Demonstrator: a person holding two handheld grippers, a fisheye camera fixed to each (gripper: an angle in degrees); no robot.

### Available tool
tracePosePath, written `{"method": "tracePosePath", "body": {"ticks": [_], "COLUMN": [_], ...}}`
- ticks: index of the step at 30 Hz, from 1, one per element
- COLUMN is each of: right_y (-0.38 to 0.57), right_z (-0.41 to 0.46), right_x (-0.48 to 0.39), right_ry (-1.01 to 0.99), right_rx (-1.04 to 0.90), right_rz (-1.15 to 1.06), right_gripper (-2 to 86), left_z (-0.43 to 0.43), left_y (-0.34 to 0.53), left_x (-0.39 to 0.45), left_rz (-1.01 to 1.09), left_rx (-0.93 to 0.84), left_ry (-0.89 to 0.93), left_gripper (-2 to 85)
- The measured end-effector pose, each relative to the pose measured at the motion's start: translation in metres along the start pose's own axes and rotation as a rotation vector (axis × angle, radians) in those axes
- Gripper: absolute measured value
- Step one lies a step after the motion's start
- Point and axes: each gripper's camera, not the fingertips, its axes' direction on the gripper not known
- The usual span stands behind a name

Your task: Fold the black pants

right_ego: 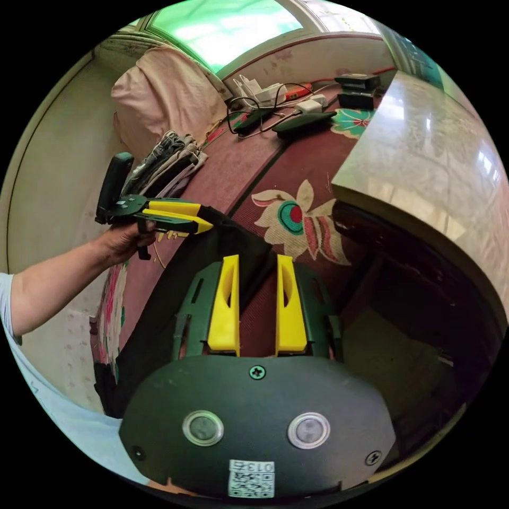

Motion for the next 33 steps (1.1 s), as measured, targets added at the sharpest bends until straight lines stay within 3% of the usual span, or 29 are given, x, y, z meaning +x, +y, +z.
{"method": "tracePosePath", "body": {"ticks": [5,12,16,22,28,33], "right_y": [0.003,0.006,0.005,-0.008,-0.015,0.002], "right_z": [-0.019,-0.043,-0.052,-0.061,-0.113,-0.182], "right_x": [0.012,0.003,-0.005,-0.042,-0.098,-0.188], "right_ry": [-0.028,0.033,0.021,0.123,0.056,0.021], "right_rx": [-0.018,-0.034,-0.019,-0.096,-0.027,0.086], "right_rz": [0.012,-0.034,-0.016,-0.103,-0.246,-0.514], "right_gripper": [8.7,9.3,8.7,4.1,3.0,2.9], "left_z": [-0.004,-0.004,-0.003,0.001,-0.033,-0.087], "left_y": [0.002,0.005,0.012,0.024,0.072,0.148], "left_x": [-0.016,-0.004,-0.012,-0.006,-0.001,0.025], "left_rz": [-0.037,0.02,-0.053,-0.007,0.017,0.094], "left_rx": [0.016,-0.004,0.004,-0.025,0.15,0.336], "left_ry": [0.066,-0.045,-0.004,-0.002,0.035,-0.002], "left_gripper": [11.1,9.5,8.7,2.9,1.8,1.9]}}
